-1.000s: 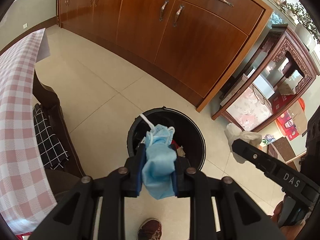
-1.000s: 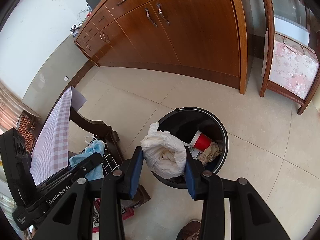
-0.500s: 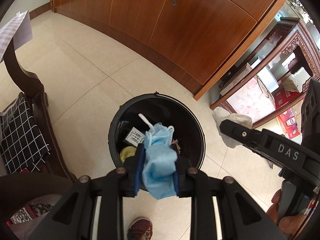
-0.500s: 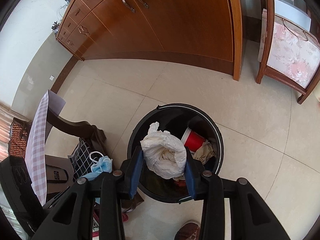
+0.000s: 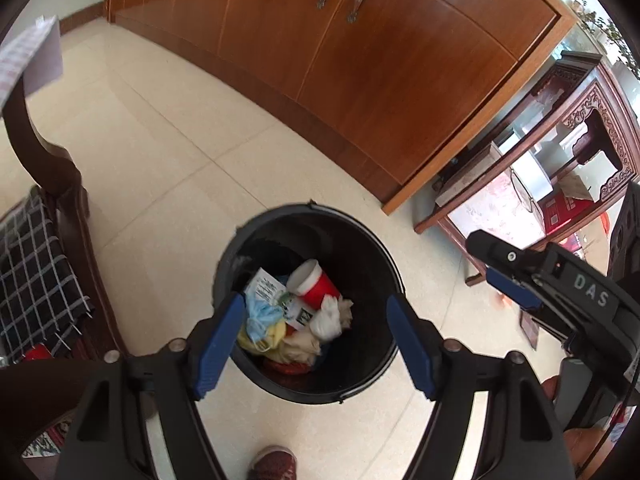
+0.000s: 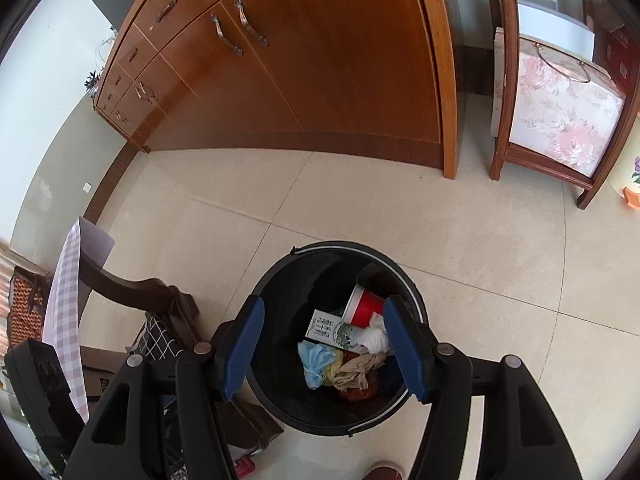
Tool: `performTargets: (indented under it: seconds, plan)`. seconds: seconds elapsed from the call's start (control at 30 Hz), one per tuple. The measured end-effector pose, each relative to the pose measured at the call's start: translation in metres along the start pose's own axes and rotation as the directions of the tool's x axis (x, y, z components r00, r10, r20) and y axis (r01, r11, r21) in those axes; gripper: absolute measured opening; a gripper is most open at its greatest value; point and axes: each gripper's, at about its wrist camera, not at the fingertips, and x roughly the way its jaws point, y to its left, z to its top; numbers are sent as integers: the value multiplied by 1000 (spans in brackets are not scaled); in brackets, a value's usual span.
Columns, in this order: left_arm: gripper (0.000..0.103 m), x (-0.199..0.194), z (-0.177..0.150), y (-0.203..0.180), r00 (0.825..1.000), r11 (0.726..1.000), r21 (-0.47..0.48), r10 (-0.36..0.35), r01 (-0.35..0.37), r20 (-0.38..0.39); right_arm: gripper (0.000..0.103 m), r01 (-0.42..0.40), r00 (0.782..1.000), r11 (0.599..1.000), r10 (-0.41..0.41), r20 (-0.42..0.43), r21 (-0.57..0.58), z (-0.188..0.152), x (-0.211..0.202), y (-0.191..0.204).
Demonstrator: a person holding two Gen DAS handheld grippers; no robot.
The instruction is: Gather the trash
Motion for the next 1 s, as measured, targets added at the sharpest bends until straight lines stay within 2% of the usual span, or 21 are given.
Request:
performTargets:
  seconds: [0.2,0.4,0.5,0.63,0.7,0.8,0.87,0.93,1.0]
  plan:
    - [75,-56,-7,-8,992,995,74,65,-73,112,64,-17,1000,999,18,17,-47,-4,-10,14]
    - [75,-123,-21,6,981,997,20,65,-70,181,64,-40,999,987,45,31,-153,-25,-31,48]
    - [75,-160,-34,15,970,995,-1,99,-101,221,64,-68,997,982,70,9,-175,-44,-49,63]
    - [75,-211,-60,28,946,986,-24,163,-163,281,65,-114,993,959,113,-22,-258,-75,-81,93]
    - [75,-236,-73,34,927,978,-41,206,-203,312,65,-142,990,939,138,-34,-313,-91,-101,111]
    - [75,-269,-91,42,904,966,-70,257,-249,340,73,-189,981,907,193,-28,-377,-116,-137,135]
    - [76,-290,-104,45,884,956,-87,293,-280,364,75,-212,974,886,224,-20,-413,-130,-160,149]
    - [83,-310,-116,47,864,944,-110,328,-310,382,77,-237,966,862,257,-17,-447,-143,-184,162]
    - [94,-328,-128,50,842,933,-142,358,-330,402,81,-248,960,833,280,-8,-495,-159,-208,176]
